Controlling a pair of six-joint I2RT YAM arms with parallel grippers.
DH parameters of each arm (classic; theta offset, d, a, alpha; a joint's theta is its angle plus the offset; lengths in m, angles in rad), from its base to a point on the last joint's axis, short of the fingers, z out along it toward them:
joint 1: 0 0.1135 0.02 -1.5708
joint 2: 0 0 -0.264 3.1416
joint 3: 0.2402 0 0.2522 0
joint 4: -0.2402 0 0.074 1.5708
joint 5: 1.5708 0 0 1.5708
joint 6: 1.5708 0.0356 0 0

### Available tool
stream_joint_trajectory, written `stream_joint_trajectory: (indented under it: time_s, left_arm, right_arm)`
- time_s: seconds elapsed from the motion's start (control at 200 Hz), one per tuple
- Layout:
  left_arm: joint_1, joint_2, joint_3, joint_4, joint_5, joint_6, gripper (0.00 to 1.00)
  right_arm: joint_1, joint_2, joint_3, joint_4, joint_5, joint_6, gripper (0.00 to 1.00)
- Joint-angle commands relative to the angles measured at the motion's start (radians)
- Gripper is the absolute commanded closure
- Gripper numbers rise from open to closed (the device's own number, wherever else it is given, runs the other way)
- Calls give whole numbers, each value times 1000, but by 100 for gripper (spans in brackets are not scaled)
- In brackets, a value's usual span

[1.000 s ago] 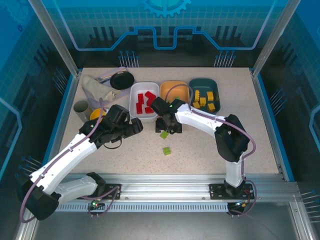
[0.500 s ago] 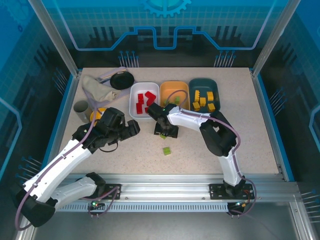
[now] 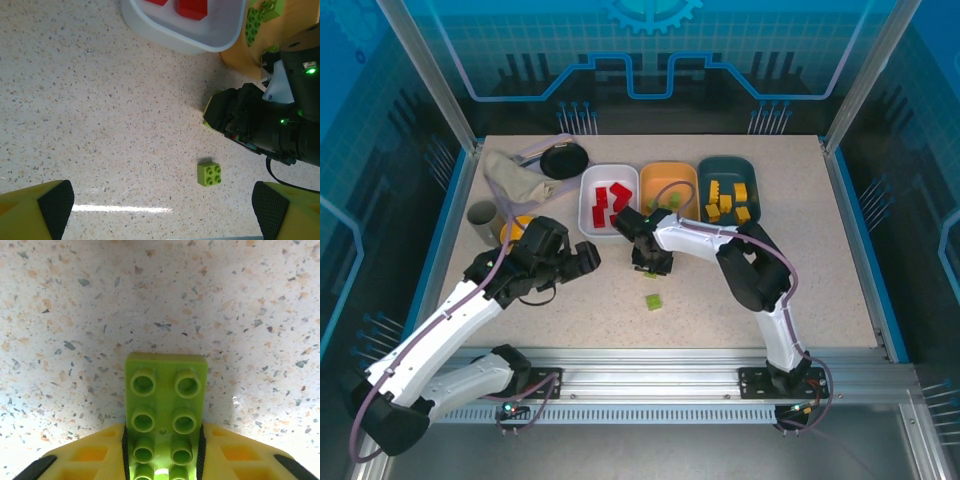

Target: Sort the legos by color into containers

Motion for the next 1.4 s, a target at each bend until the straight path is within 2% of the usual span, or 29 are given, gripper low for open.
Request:
stream_joint_trajectory:
  time_s: [0.0,0.31,0.5,0.6,0.78,0.965,1.205,1.395]
  left_arm:
    - [-5,1,-17,26,41,5,4]
    - [-6,70,24,85,76,13,5]
    - [-3,207,123,157,114,16,5]
    - [16,316,193,197,169,-5,4]
    - [80,493,300,277,269,-60,4]
    - [106,627,416,290,286,-48,5]
    - [108,664,450,284,283,-42,5]
    - [112,645,441,270,272,-30,5]
  right_arm:
    - [-12,-18,-48,6,-16,-28,69]
    - [-14,-274,-95,-48,27,-171,72]
    - [-90,-333,-21,-58,95,-340,72]
    - [-160,-261,77,-49,78,-446,71]
    - [-257,-37,360,-85,75,-606,71]
    - [-323,173,613,-121,20,-663,71]
    - [-359,420,923,-190,-61,-658,70]
    - [-369,503,984,-196,-89,-629,68]
